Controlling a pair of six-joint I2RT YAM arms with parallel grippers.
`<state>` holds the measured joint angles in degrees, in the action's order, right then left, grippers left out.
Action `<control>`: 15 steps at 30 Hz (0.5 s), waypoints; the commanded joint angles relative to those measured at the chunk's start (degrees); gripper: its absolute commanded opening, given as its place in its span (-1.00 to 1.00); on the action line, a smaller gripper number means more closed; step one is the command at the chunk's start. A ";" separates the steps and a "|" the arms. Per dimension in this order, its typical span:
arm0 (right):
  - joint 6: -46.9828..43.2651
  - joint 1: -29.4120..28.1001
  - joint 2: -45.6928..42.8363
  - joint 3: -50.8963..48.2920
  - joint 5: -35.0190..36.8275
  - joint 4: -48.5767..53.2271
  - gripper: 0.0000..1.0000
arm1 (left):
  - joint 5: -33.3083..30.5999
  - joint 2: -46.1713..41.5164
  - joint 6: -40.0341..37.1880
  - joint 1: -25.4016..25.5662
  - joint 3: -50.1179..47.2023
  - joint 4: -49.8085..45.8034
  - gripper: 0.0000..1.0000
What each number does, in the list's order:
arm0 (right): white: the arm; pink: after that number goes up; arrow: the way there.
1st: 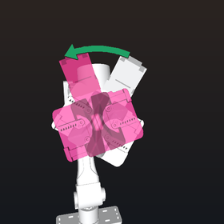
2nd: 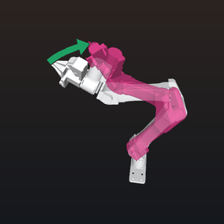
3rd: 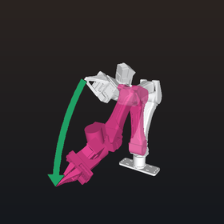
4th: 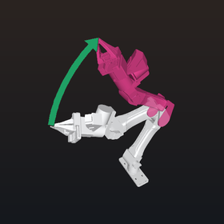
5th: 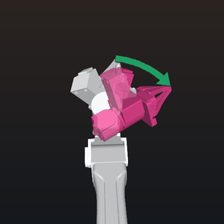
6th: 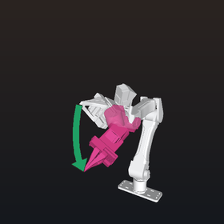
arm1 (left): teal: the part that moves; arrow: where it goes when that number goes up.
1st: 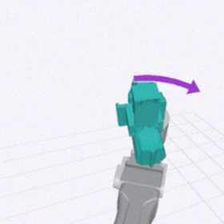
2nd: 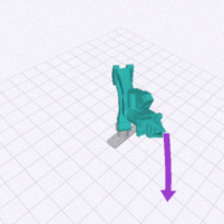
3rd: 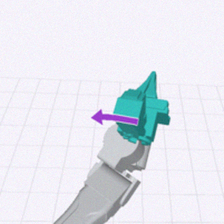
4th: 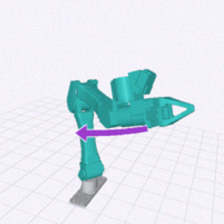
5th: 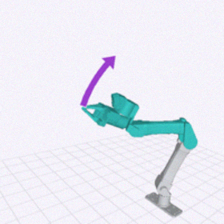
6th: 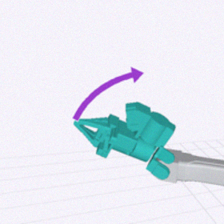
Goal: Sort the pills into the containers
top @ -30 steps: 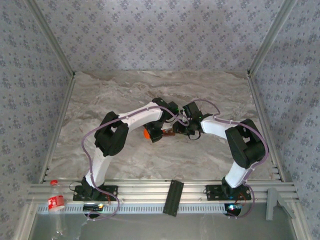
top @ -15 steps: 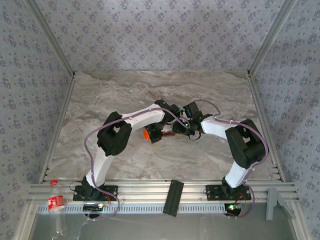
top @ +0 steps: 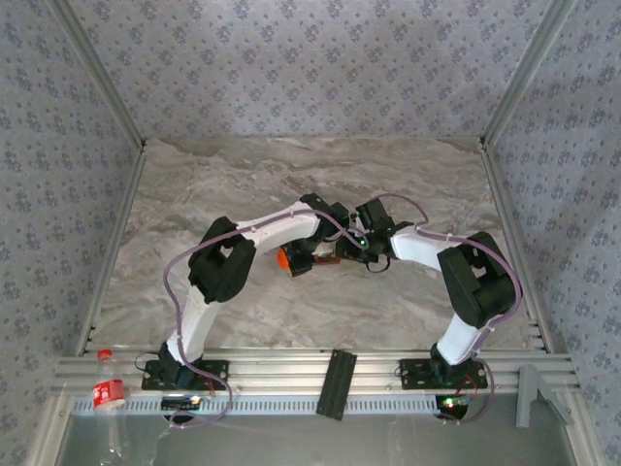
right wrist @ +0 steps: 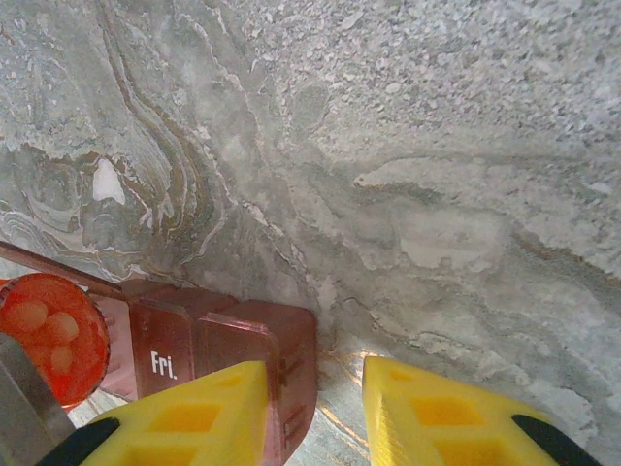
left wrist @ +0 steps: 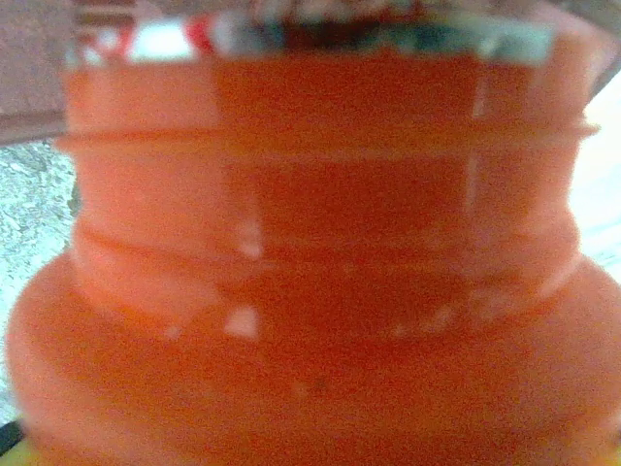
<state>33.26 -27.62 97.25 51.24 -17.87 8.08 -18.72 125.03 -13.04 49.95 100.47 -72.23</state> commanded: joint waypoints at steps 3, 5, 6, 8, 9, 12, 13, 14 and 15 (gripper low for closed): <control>0.56 0.41 -1.04 -0.96 -0.25 1.09 -0.34 | -2.34 -2.39 -1.29 0.41 0.50 -2.32 -1.00; 0.56 0.54 -0.95 -0.97 -0.24 1.03 -0.35 | -2.48 -2.68 -1.40 0.45 0.19 -2.22 -1.00; 0.58 0.51 -0.98 -0.97 -0.24 1.02 -0.35 | -2.59 -2.85 -1.44 0.57 0.08 -2.13 -1.00; 0.58 0.50 -0.91 -0.97 -0.33 0.98 -0.35 | -2.82 -3.13 -1.55 0.84 -0.01 -2.06 -1.00; 0.63 0.52 -0.84 -0.99 -0.33 0.96 -0.34 | -2.84 -3.22 -1.55 0.93 -0.07 -2.10 -1.00; 0.64 0.54 -0.76 -0.97 -0.42 0.82 -0.35 | -2.67 -3.65 -1.71 1.18 -0.17 -1.98 -1.00; 0.66 0.52 -0.77 -0.86 -0.46 0.85 -0.34 | -2.58 -3.73 -1.73 1.29 -0.32 -1.96 -1.00; 0.62 0.55 -0.79 -0.91 -0.41 0.95 -0.35 | -2.58 -3.85 -1.73 1.37 -0.36 -1.95 -1.00; 0.65 0.54 -0.83 -0.87 -0.41 0.96 -0.34 | -2.44 -3.83 -1.81 1.51 -0.40 -1.95 -1.00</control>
<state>33.28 -27.51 97.25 51.22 -17.89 8.08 -20.43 124.27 -13.98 50.81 100.33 -72.23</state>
